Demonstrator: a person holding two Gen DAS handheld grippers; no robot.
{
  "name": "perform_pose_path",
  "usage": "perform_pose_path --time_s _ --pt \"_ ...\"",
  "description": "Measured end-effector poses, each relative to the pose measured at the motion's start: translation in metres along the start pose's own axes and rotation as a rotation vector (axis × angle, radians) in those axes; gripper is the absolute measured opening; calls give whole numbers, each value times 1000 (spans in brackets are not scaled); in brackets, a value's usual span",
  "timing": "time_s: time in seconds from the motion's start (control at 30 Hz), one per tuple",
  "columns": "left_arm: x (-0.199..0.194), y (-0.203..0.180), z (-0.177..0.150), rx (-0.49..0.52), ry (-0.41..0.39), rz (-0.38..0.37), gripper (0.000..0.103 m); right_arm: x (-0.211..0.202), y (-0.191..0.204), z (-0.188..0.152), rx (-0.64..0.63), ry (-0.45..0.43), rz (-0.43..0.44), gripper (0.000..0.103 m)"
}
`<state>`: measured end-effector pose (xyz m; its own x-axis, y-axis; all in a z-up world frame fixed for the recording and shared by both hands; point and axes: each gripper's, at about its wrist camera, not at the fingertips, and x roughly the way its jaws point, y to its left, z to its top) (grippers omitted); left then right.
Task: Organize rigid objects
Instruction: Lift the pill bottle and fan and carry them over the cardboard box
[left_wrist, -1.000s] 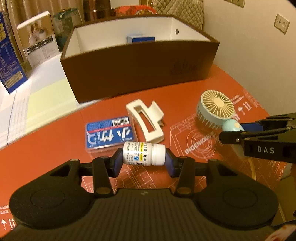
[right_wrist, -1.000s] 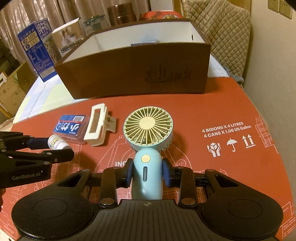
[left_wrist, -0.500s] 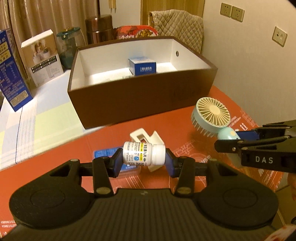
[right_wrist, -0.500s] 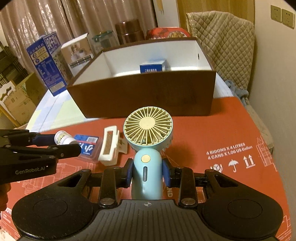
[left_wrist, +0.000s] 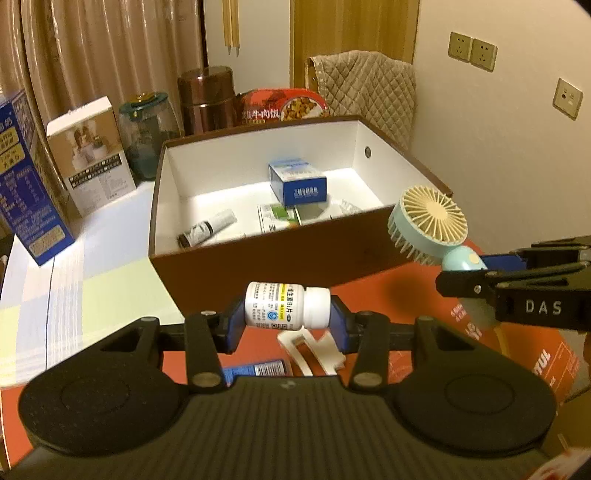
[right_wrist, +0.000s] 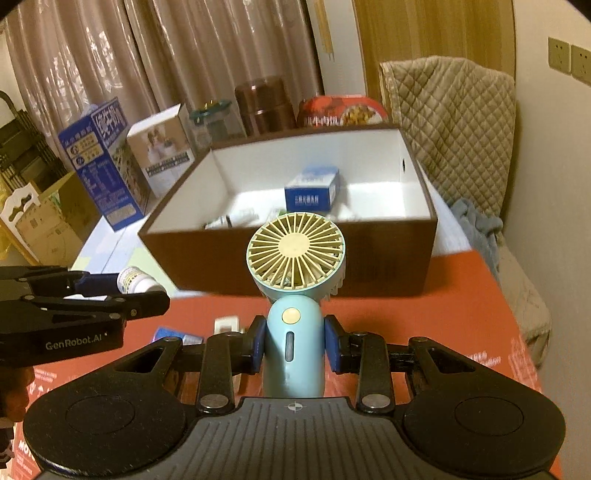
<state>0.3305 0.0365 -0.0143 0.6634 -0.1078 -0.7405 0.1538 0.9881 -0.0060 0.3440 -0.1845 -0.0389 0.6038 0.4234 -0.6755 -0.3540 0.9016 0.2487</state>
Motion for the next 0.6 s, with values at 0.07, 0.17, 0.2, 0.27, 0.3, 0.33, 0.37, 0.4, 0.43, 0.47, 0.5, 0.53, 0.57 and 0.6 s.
perform_pose_path --time_s 0.07,0.17,0.2,0.27,0.3,0.33,0.37,0.4,0.43,0.47,0.5,0.53,0.57,0.6 --pt "3 1 6 1 -6 3 42 2 -2 9 -1 -9 1 30" --pt "8 4 16 1 -15 10 42 7 -6 22 10 -16 7 30" --pt "10 5 20 -1 -18 13 42 9 -9 27 13 -17 10 30" --pt "15 9 30 -3 -22 18 42 14 -13 36 19 -20 14 30" --pt "17 11 33 -3 -24 23 42 16 -16 42 22 -23 15 30" --pt "20 13 38 -2 -27 27 42 18 -18 47 26 -25 15 30" --pt "23 15 42 -2 -30 30 42 21 -20 53 33 -27 13 30" --pt "26 17 46 -4 -31 35 42 24 -24 59 41 -30 13 30" --pt "28 19 50 -5 -33 38 42 26 -26 64 47 -34 14 30" --pt "31 21 54 -5 -35 41 42 29 -29 69 52 -38 14 30" --pt "34 23 58 -4 -36 45 42 31 -31 74 56 -41 13 30" --pt "37 25 62 -2 -36 50 42 34 -33 80 59 -44 12 30" --pt "40 27 66 1 -37 55 42 36 -35 85 60 -46 12 30" --pt "44 28 69 3 -36 60 42 40 -37 90 60 -48 11 30"
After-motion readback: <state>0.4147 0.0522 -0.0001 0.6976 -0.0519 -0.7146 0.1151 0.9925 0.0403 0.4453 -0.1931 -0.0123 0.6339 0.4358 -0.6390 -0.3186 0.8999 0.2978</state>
